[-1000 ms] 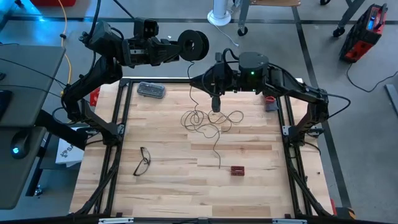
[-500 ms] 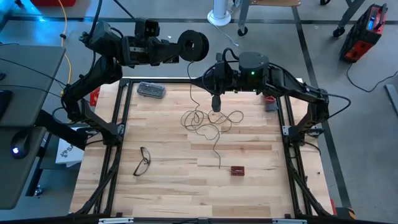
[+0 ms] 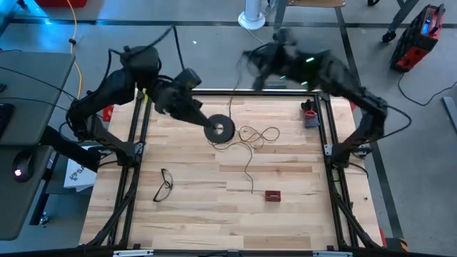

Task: Coil cords
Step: Uncoil the black wire from the spool

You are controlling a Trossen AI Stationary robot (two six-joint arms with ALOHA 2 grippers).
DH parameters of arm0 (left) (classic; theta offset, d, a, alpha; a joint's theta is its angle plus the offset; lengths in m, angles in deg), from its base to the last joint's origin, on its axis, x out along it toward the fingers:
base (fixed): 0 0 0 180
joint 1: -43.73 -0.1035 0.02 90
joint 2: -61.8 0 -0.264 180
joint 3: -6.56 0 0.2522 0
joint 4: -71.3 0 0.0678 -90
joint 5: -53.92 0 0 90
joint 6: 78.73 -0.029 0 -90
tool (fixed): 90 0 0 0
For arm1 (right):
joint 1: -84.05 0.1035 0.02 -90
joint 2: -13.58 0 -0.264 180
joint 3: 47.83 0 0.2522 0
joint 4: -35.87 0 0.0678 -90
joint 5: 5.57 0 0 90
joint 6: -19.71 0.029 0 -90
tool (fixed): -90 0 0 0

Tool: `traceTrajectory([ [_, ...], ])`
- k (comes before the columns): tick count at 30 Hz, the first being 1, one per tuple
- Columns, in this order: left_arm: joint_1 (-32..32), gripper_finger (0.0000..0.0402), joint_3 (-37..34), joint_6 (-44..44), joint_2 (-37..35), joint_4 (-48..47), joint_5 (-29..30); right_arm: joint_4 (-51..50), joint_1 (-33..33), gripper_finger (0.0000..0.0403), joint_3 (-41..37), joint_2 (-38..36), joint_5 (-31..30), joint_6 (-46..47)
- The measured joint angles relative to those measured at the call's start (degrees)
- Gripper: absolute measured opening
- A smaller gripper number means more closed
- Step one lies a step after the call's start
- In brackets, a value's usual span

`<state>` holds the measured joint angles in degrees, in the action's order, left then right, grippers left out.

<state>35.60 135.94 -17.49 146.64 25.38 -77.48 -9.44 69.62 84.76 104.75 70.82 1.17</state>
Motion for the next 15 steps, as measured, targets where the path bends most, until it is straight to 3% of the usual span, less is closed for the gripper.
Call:
traceTrajectory([
  [3,-2.88,0.0000,0.00,-6.01,-1.22,-6.90,3.77,-4.94,-2.02,0.0000,0.03,-4.28,-0.02,1.30],
  [7,-9.97,0.0000,0.00,-12.19,-2.07,-6.76,9.35,-12.22,-2.25,0.0000,0.04,-8.88,4.48,6.22],
  [11,-17.04,0.0000,0.00,-12.17,-1.69,3.62,14.14,-18.99,-0.06,0.0000,0.07,-10.90,12.50,12.30],
  [15,-19.65,0.0000,0.00,-5.76,0.32,22.55,12.08,-20.57,4.23,0.0000,-1.00,-8.73,15.95,14.66],
])
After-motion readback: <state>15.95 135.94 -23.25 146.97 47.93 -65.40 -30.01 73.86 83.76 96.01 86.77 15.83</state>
